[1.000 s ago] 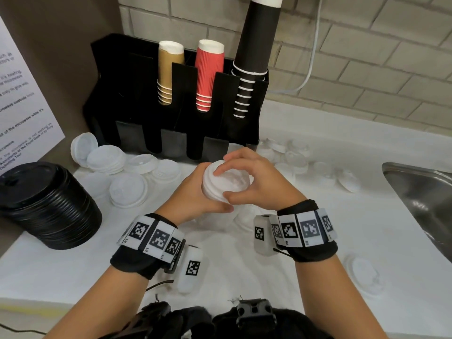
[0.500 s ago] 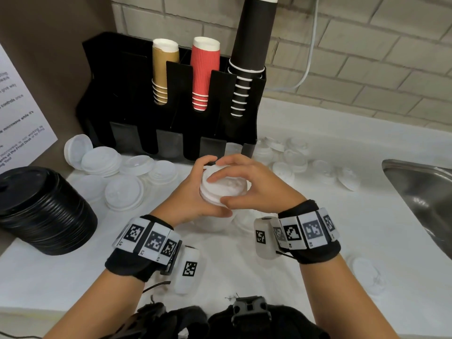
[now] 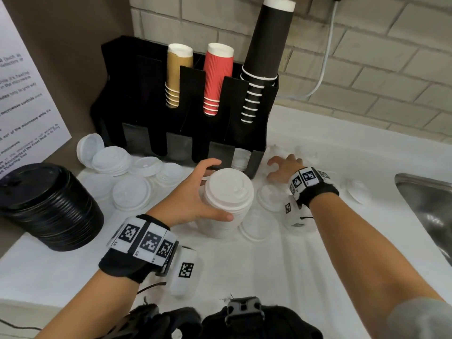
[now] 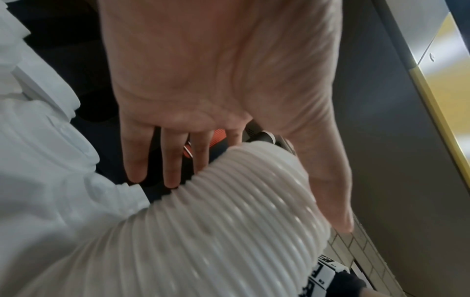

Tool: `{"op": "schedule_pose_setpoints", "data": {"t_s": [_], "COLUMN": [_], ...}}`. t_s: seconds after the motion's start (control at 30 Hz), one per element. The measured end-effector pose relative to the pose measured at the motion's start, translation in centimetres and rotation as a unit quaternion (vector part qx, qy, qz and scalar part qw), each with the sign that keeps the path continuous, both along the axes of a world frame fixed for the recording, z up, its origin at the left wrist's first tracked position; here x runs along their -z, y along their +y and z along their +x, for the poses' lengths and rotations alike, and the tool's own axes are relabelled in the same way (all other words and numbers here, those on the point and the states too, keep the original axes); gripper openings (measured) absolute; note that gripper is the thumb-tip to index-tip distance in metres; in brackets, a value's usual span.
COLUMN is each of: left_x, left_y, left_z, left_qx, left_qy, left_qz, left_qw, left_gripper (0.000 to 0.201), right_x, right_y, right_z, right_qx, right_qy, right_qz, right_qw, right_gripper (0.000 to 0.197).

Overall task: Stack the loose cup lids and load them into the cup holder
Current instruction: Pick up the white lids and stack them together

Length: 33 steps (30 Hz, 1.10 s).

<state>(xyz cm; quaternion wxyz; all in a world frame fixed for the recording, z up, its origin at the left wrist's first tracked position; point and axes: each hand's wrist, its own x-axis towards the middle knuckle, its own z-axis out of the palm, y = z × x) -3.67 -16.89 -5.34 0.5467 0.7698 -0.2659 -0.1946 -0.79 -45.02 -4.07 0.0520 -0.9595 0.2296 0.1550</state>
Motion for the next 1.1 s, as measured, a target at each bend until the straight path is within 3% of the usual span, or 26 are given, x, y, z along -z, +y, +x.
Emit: {"op": "schedule_pose_setpoints", "data": {"t_s": [0.2,0.43,0.63,0.73,0.87,0.97,1.03,1.1], "left_x": [0.0,-0.2,-0.1,0.1,0.5,0.6,0.7,0.8], "left_y": [0.6,0.8,0.8,0.6,0.4,0.3,0.3,0.3], "left_z": [0.1,0.1,0.0,0.0,0.1,0.0,0.1,0.1], "left_qx": [-0.009,-0.007,-0.007,-0.002,-0.001,-0.003,-0.003,-0.001], "left_qy": [0.005,0.006,0.002,0.0,0.006,0.009,0.008,0.01], "left_qz": [0.02,0.023,0.017,0.012,0.004,0.002,0.0,-0.003], "left_qw": [1.0,1.0,1.0,1.0,1.0,1.0,1.0,1.0], "left_gripper": [0.108,0.103,0.104,0.099,0.093,0.092,0.092,0.092], "right_x": [-0.4,0.3,-2.1,-3.3,-4.0,-4.0,-3.9,-3.8], "right_y": [0.4,0.2,-1.7,-1.5,1.0,3.8,5.5,6.8], "right_z": [0.8,0.9,-0.1,-1.6,-4.8,-7.2,-8.6,-9.5], "right_qx": [-0.062,-0.076,-0.008,0.034,0.051,-0.002,-0.061,-0.096], "right_qy": [0.05,0.029,-0.075,-0.17,-0.317,-0.357,-0.359,-0.35], "right_qz": [-0.075,-0.065,0.124,0.231,0.395,0.468,0.483,0.466], "right_qw": [0.994,0.995,0.989,0.957,0.861,0.809,0.796,0.807], "right_gripper": [0.052,0.059,0.057,0.06,0.048,0.043,0.041,0.04]}}
